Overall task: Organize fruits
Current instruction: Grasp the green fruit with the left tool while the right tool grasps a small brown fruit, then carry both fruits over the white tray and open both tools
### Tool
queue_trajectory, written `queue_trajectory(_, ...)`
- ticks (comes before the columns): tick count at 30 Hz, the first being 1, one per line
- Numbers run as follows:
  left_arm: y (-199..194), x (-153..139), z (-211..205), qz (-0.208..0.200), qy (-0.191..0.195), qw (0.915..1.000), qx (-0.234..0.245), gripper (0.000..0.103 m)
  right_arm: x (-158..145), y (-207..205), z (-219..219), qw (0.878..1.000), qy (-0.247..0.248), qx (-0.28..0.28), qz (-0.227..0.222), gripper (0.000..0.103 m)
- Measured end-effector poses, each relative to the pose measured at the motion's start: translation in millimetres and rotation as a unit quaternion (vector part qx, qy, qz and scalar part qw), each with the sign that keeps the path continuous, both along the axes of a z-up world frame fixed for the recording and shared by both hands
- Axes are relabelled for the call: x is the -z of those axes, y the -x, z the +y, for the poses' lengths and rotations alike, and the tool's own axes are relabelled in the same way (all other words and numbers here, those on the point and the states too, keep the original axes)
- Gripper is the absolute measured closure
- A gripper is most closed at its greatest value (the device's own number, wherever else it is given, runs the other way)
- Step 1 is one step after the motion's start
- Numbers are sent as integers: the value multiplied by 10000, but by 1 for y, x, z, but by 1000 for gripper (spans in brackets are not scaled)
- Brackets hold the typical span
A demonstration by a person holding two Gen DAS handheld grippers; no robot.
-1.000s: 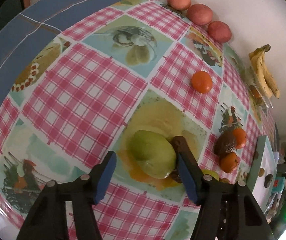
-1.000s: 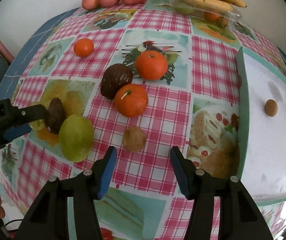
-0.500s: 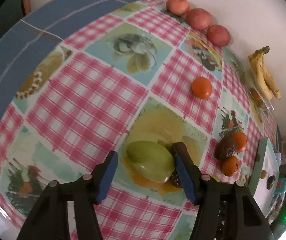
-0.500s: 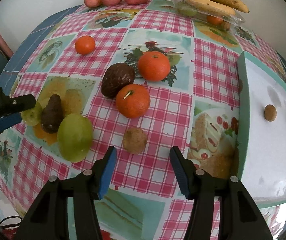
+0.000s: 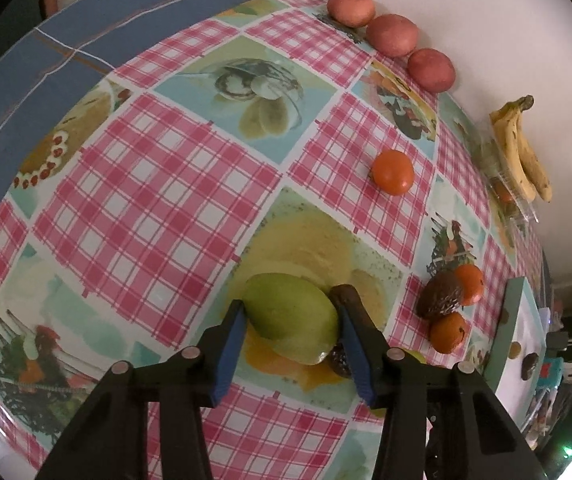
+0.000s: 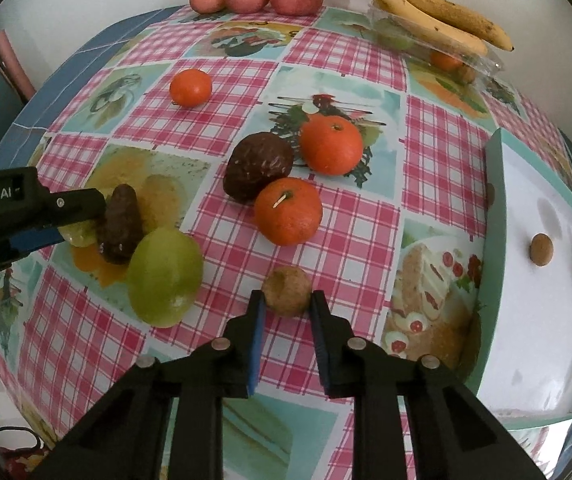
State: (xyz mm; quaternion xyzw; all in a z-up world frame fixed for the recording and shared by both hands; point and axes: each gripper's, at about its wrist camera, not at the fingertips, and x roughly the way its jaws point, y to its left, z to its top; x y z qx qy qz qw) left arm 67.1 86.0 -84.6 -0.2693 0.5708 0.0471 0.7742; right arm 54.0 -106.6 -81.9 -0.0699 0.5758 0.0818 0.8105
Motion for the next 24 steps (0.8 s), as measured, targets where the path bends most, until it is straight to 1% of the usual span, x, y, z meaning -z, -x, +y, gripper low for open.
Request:
queue_trajectory(4, 2, -9, 6, -162, -44, 9998, -116, 53, -1, -2, -4, 10000, -65, 56, 38, 80)
queue_trajectory(7, 3, -20, 9, -356, -89, 9992, -167, 53, -4, -3, -18, 9996, -179, 216, 37, 80)
queue_trajectory(13, 5, -43, 6, -776, -128, 9968, -126, 53, -26, -5, -46, 9967, -432, 654, -212, 80)
queue_trajectory(19, 3, -57, -21, -1009, -246, 9941, 317, 53, -47, -5, -79, 9918, -337, 1144, -453, 80)
queue_trajectory(24, 4, -66, -56, -1142, -412, 9891, 832, 53, -58, 0, -122, 9821, -451, 1770, -467, 80)
